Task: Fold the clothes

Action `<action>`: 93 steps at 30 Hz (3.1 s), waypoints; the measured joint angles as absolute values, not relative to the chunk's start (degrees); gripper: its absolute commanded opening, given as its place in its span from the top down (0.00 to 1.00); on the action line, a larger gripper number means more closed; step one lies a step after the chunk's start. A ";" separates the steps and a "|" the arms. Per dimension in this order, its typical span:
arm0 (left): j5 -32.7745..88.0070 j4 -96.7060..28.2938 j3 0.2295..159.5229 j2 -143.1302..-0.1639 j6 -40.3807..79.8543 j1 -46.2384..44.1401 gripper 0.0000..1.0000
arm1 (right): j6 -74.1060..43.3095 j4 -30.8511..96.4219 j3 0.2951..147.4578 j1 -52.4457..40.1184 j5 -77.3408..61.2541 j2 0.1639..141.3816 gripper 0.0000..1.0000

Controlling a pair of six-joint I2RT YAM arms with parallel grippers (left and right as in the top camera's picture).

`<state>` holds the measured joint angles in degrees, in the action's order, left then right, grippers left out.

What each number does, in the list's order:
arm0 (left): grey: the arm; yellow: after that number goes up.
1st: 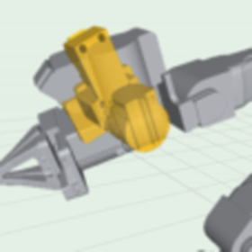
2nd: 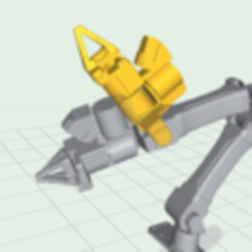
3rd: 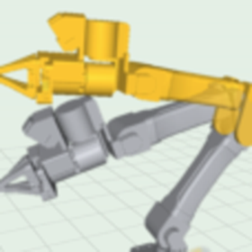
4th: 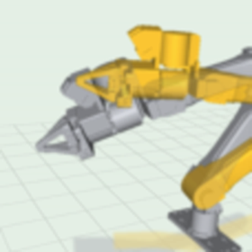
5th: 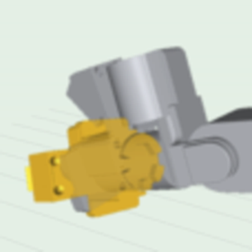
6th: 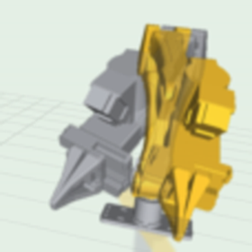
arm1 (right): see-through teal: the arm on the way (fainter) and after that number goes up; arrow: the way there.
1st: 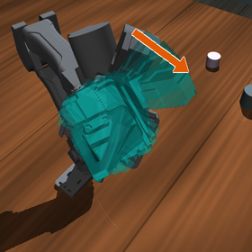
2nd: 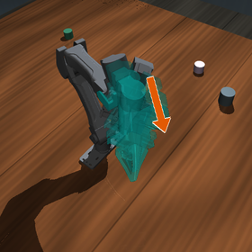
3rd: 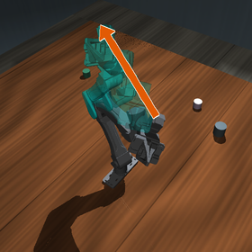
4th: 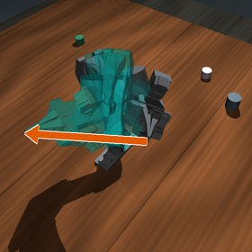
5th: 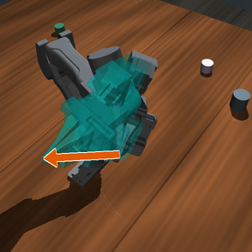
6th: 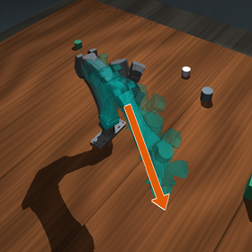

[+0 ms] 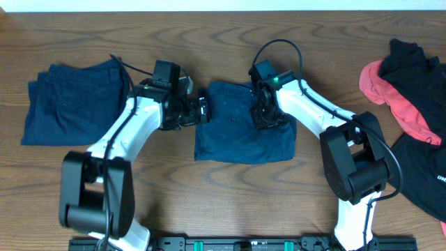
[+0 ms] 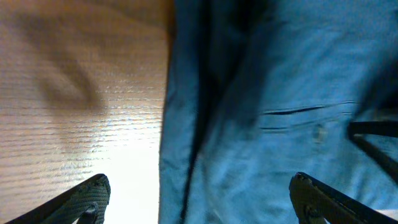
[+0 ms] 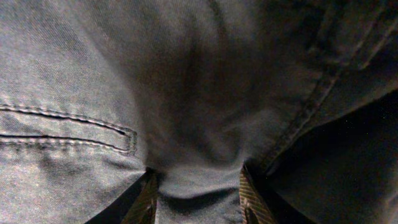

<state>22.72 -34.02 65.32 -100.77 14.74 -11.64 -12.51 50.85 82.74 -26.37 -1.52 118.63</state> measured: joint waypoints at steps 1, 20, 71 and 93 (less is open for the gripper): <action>22.76 -33.95 65.32 -101.89 14.50 -11.64 0.05 | -12.51 50.85 82.74 -26.37 -1.52 118.63 0.58; 34.57 -30.11 65.36 -109.93 6.57 -16.58 0.54 | -12.51 51.07 82.72 -26.37 -1.19 118.61 0.58; -20.16 -28.67 70.11 -84.64 -23.68 13.78 0.93 | -12.38 63.09 90.67 -21.98 1.06 106.21 0.55; -19.59 -11.99 70.11 -95.35 -24.75 24.08 0.53 | -12.38 65.34 90.67 -21.98 1.08 106.21 0.55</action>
<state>-19.59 -11.99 70.11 -95.35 -24.75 24.08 -12.38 65.34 90.67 -21.98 1.08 106.21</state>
